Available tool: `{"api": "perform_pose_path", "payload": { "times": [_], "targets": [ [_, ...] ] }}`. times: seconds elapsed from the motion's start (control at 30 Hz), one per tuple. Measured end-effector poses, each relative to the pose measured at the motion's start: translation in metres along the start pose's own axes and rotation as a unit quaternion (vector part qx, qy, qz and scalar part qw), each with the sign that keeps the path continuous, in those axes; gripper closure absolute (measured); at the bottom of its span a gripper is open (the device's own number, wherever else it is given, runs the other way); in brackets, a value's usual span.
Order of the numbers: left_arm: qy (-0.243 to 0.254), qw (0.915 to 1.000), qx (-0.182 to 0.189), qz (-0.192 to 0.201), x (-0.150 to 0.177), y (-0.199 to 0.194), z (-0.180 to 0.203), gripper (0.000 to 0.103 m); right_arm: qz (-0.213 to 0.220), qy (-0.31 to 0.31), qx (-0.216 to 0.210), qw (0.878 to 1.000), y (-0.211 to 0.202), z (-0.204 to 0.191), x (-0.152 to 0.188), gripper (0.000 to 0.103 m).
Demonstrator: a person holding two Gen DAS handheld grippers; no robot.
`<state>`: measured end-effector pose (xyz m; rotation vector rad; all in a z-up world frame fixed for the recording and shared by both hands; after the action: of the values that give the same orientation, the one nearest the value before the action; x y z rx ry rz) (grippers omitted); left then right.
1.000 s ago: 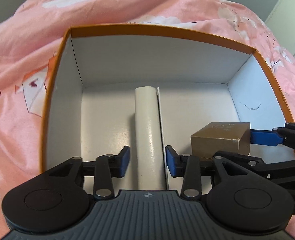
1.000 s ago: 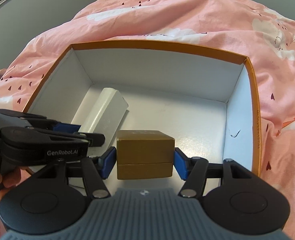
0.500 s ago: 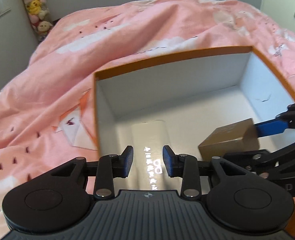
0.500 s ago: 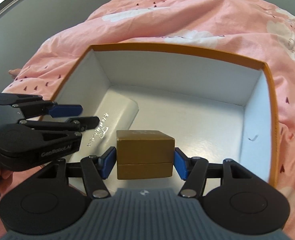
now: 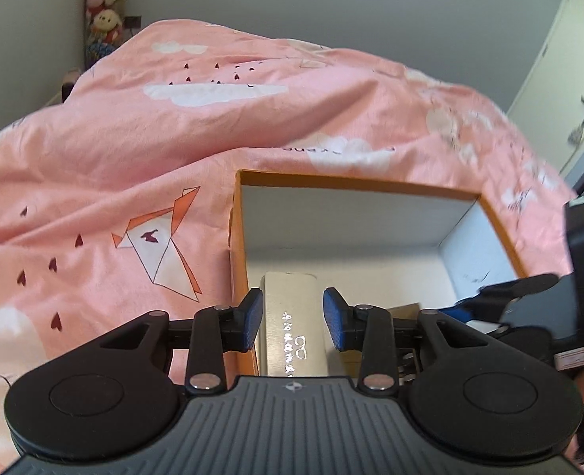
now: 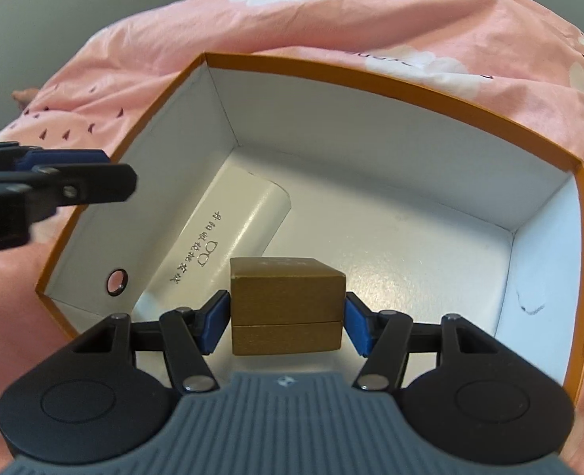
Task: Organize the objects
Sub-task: 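Lower the gold box into the orange box corner and open the right tool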
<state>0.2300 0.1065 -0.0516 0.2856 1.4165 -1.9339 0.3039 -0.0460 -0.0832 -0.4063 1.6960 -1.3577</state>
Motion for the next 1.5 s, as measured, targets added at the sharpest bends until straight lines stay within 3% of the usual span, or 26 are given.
{"api": "perform_pose_path", "payload": {
  "times": [0.13,0.57,0.63,0.7,0.83,0.97,1.27,1.5],
  "targets": [
    [-0.018,0.9995,-0.01,0.025,-0.002,-0.004,-0.01,0.061,-0.008,-0.002,-0.019,1.0,0.008,-0.006,-0.007,0.04],
    [-0.05,0.9986,0.008,0.012,-0.003,0.002,-0.025,0.061,0.007,-0.001,-0.086,0.996,0.016,-0.02,-0.021,0.041],
    [-0.049,0.9987,0.008,0.011,-0.004,0.003,-0.025,0.061,0.013,0.001,-0.075,0.997,0.013,-0.016,-0.022,0.041],
    [-0.05,0.9987,0.008,0.008,-0.005,0.006,-0.026,0.061,0.02,-0.003,-0.034,0.999,0.01,-0.009,-0.025,0.041],
    [-0.05,0.9986,0.016,-0.002,-0.005,0.013,-0.025,0.07,0.008,0.017,0.016,1.0,0.019,0.012,-0.028,0.041],
    [-0.052,0.9986,0.007,-0.002,-0.007,0.018,-0.026,0.077,0.003,0.014,0.022,1.0,0.029,0.014,-0.029,0.041],
    [-0.069,0.9975,0.015,-0.009,-0.008,0.021,-0.033,0.085,0.013,0.034,-0.059,0.998,0.032,0.007,-0.038,0.041],
    [-0.068,0.9976,0.014,-0.005,-0.014,0.024,-0.031,0.085,0.071,0.121,-0.015,0.99,0.02,0.035,-0.055,0.041]
  ]
}}
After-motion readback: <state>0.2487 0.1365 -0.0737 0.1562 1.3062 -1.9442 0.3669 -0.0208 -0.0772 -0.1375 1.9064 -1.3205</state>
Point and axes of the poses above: each gripper's, at about its wrist camera, not at the fingertips, and y roughly the way its jaws point, z to its right, x to its underside, the point moved 3 cm from there along y, roughly the way its jaws point, and after that the axes turned 13 degrees about -y, right-handed, at the moved point
